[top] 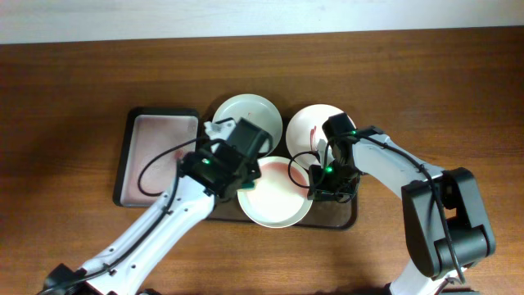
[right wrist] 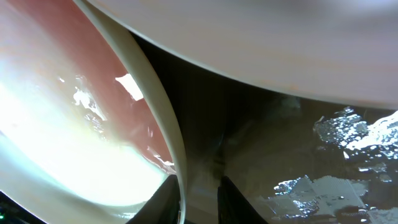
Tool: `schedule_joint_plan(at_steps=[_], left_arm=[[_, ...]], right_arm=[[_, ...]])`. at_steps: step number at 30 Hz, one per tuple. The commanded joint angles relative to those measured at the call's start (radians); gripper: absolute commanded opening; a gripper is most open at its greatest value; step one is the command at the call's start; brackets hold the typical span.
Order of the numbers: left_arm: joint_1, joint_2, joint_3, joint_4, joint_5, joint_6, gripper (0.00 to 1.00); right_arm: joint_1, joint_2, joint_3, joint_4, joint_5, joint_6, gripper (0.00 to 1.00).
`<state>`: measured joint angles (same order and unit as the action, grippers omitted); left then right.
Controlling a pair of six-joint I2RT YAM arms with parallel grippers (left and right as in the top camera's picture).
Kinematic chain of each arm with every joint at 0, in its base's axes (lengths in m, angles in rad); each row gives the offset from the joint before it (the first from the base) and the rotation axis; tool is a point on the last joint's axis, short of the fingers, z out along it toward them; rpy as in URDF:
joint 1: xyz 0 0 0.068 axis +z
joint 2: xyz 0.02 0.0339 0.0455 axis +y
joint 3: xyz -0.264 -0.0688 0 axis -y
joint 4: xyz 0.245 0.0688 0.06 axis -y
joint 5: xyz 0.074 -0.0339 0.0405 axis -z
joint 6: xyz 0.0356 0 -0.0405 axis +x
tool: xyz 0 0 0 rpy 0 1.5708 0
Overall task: Clean dirty plates on tray and stack at the side
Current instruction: 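Return the sponge to the basin with the left gripper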
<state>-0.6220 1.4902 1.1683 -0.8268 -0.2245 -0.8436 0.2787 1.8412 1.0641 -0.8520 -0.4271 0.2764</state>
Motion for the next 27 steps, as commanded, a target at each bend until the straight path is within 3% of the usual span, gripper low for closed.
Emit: schedule_joint_plan(at_steps=[1, 3, 6, 16, 21, 27], left_arm=[[0.068, -0.008, -0.003, -0.058, 0.019, 0.034, 0.00], [0.107, -0.008, -0.003, -0.080, 0.023, 0.055, 0.00], [0.183, -0.008, -0.003, -0.067, 0.090, 0.202, 0.00], [0.518, 0.002, -0.003, -0.035, 0.322, 0.534, 0.00], [0.629, 0.051, -0.003, -0.016, 0.410, 0.661, 0.00], [0.688, 0.150, -0.003, 0.010, 0.394, 0.734, 0.00]], right_arm=[[0.035, 0.007, 0.002, 0.005, 0.016, -0.006, 0.19], [0.055, 0.007, 0.001, 0.010, 0.016, -0.006, 0.12], [0.080, 0.007, 0.001, 0.023, 0.016, -0.006, 0.04], [0.080, -0.039, 0.034, 0.010, 0.058, -0.005, 0.04], [0.081, -0.145, 0.123, -0.090, 0.249, -0.001, 0.04], [0.084, -0.244, 0.161, -0.129, 0.472, -0.001, 0.04]])
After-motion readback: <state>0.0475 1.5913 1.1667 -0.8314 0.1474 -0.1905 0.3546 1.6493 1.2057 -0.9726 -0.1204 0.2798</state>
